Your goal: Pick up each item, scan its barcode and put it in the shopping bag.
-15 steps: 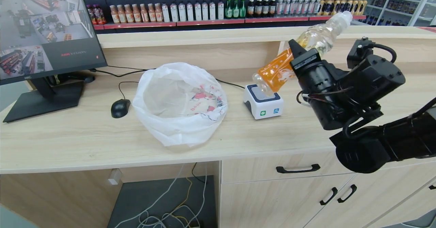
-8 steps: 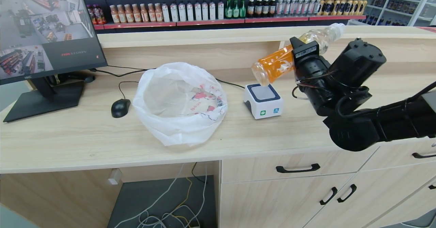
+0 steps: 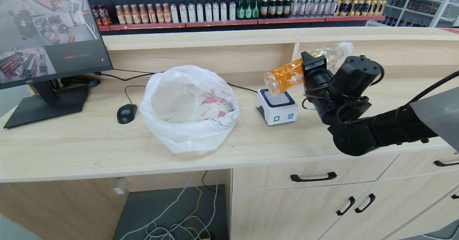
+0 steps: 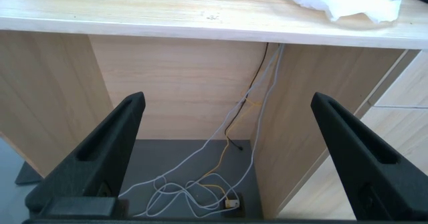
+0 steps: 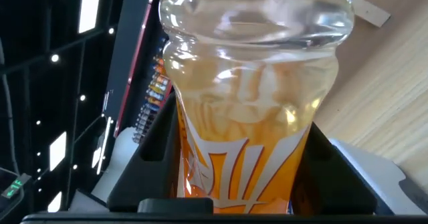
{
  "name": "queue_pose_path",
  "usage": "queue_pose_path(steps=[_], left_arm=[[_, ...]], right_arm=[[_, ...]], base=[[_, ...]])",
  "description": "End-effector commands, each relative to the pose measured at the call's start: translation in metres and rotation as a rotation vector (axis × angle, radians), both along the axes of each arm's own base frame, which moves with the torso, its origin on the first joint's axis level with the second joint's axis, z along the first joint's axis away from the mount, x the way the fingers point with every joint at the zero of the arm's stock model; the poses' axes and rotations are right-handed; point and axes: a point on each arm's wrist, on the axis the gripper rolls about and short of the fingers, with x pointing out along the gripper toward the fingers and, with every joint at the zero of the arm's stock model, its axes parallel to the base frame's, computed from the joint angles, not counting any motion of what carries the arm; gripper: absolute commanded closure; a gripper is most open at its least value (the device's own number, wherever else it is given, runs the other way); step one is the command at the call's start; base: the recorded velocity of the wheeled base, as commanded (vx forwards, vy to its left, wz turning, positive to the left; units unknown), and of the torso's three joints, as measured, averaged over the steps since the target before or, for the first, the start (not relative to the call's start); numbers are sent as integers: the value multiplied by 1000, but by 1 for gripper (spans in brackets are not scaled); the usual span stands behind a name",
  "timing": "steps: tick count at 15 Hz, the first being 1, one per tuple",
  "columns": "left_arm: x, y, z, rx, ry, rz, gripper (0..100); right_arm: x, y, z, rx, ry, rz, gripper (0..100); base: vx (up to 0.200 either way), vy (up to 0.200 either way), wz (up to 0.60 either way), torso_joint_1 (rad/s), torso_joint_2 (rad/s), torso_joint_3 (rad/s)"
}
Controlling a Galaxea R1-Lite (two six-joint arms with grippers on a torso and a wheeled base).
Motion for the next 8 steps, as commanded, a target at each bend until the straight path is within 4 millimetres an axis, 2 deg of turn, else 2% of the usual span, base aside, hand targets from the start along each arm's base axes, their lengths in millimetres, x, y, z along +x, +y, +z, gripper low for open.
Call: queue_pose_path(steps=[1,5,8], left_arm=[[0,0,0,0,0,1,0],[0,0,0,0,0,1,0],[0,0,0,0,0,1,0]], right_arm=[[7,2,-10,-4,17,-1,100],[12,4,-17,13,28,7,100],[13,8,-13,19,14,15,100]], base=[[0,0,0,0,0,0],[0,0,0,0,0,0],[0,0,0,0,0,0]])
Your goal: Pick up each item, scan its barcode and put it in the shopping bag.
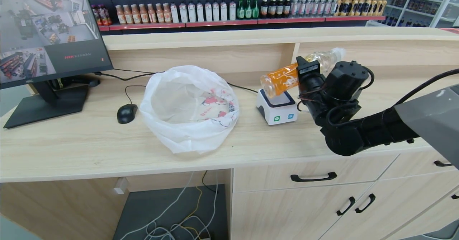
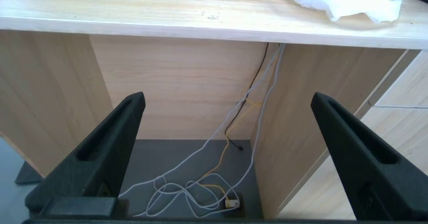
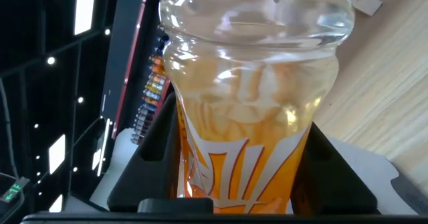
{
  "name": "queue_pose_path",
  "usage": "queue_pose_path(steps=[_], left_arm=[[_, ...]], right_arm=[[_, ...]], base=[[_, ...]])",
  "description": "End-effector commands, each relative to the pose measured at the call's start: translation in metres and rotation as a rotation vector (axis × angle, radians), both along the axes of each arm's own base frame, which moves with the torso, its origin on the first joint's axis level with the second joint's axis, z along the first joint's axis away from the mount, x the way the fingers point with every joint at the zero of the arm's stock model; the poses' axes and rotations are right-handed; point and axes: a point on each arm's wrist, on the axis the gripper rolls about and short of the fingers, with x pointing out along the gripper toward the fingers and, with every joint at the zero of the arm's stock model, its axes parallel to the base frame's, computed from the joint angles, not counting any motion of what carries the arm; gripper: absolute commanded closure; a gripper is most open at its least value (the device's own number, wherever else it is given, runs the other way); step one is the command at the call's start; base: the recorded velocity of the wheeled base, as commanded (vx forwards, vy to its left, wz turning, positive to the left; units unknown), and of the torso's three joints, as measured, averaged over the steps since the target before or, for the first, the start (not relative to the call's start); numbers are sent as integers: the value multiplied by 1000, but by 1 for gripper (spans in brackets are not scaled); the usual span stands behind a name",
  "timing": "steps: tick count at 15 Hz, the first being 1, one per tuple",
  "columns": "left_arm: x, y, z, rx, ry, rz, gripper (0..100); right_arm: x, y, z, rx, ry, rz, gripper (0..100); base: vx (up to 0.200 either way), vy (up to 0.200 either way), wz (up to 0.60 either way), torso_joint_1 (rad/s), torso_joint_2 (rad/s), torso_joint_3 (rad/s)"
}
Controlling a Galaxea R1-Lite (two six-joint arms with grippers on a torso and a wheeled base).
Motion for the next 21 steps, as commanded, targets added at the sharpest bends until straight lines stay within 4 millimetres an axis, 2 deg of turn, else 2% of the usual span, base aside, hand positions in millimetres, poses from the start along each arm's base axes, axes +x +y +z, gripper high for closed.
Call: queue_pose_path(steps=[1,7,21], left_arm=[[0,0,0,0,0,1,0],[0,0,0,0,0,1,0],[0,0,0,0,0,1,0]], right_arm=[[2,5,-6,-2,11,9,100],[3,12,-14,2,26,26,100],[1,24,-13,40,18,62,100]], base=[[0,0,0,0,0,0],[0,0,0,0,0,0],[0,0,0,0,0,0]])
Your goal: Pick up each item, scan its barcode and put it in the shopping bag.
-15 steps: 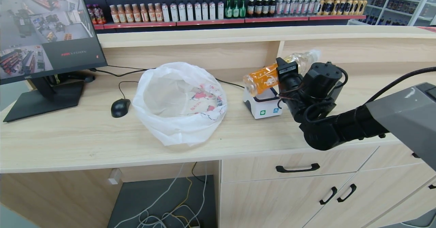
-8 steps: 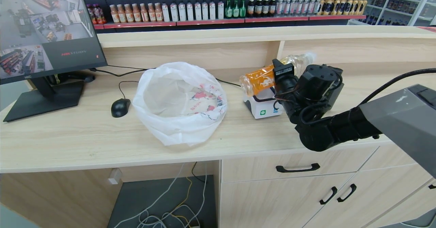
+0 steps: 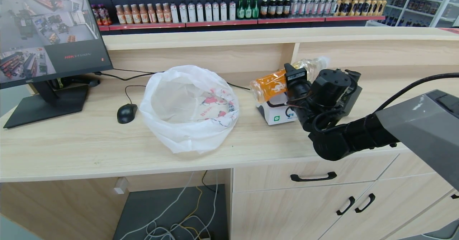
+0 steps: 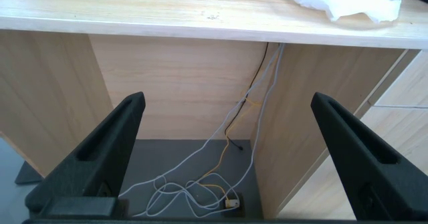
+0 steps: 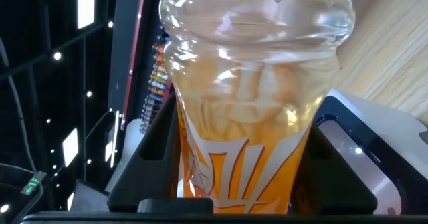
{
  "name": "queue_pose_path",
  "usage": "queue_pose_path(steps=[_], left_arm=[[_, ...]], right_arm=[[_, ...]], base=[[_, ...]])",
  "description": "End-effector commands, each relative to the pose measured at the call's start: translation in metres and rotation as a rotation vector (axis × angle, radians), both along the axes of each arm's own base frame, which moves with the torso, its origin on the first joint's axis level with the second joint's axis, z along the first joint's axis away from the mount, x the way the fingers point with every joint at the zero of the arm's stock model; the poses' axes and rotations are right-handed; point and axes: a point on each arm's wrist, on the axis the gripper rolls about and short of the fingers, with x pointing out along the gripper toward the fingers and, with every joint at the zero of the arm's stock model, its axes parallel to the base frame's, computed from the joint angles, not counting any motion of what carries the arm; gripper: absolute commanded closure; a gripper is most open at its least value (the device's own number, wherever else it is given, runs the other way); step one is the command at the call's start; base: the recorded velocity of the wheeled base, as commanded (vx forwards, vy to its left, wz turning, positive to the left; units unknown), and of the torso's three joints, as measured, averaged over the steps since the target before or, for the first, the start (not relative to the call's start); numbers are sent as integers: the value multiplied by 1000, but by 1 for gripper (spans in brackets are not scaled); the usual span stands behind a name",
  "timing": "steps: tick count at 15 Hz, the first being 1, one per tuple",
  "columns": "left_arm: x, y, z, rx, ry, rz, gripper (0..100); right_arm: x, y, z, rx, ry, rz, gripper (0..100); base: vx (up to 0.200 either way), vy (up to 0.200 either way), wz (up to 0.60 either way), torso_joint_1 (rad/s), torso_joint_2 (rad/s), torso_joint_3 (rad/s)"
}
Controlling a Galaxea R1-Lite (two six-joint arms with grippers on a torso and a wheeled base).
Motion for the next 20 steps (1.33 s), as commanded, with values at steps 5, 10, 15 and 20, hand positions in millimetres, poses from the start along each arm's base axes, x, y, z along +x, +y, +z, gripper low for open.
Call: queue_pose_path(steps=[5,10,15,20], left_arm=[[0,0,0,0,0,1,0],[0,0,0,0,0,1,0],[0,0,0,0,0,1,0],[0,0,0,0,0,1,0]], right_arm=[[-6,-5,15,9,-29,-6,100],[-30,-15,46,-26,-77,-44,100],[-67,-31,86,-184,-160,-114,100],[-102,-40,107,-467,-212,-233,100]], base=[[0,0,0,0,0,0],[0,0,0,0,0,0],[0,0,0,0,0,0],[0,0,0,0,0,0]])
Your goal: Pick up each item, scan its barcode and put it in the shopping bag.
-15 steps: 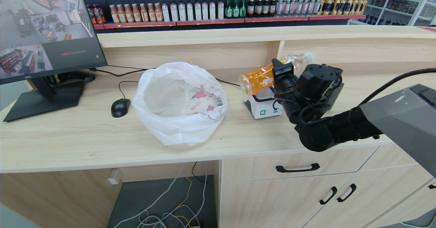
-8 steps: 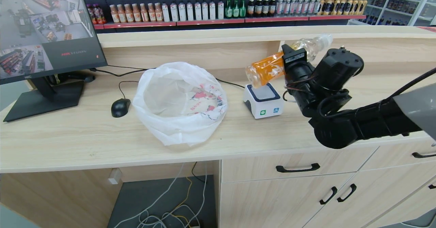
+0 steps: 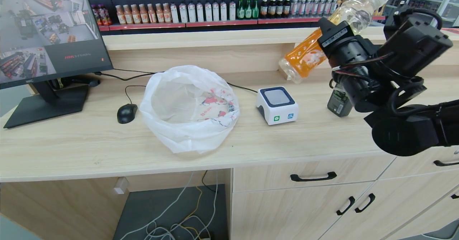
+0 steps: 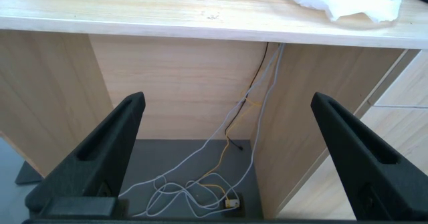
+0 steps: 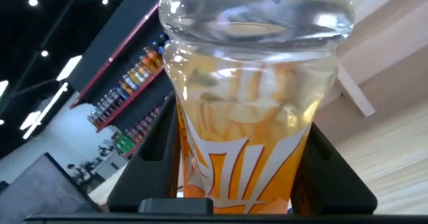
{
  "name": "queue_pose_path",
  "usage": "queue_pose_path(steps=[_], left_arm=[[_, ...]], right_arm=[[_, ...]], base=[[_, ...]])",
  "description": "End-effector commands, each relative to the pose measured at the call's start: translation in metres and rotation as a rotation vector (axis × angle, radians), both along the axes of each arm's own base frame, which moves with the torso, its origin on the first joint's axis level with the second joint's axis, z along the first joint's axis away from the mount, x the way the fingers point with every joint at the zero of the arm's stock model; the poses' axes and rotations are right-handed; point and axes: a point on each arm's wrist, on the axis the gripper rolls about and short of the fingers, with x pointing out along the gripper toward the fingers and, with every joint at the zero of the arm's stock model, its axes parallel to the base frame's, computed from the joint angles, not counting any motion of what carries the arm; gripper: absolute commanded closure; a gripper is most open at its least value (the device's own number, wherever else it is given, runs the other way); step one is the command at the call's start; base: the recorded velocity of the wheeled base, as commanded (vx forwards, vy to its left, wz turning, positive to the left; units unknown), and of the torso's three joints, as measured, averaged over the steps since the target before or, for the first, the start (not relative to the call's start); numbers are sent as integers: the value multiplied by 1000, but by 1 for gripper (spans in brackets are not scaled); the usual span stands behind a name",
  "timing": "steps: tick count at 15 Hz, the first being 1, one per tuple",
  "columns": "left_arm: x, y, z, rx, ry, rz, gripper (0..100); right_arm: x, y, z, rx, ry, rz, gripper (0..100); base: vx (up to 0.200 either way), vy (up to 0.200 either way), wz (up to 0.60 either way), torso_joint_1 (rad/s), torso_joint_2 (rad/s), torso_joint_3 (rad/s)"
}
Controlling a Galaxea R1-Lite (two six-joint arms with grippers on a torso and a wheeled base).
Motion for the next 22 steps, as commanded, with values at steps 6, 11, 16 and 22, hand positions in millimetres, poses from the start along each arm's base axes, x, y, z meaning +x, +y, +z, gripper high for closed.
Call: queue_pose_path(steps=[6,11,16,22], left_arm=[[0,0,0,0,0,1,0],[0,0,0,0,0,1,0],[0,0,0,-3,0,1,0],[0,0,0,-3,0,1,0]], right_arm=[[-62,-2,10,-414,-90,-28,100],[-61,1,5,-606,-146,-33,100],[-45,7,-17,-735,-228,-12,100],[-41,9,-22,-735,-230,-16,100]], base=[[0,0,0,0,0,0],[0,0,0,0,0,0],[0,0,0,0,0,0],[0,33,0,0,1,0]])
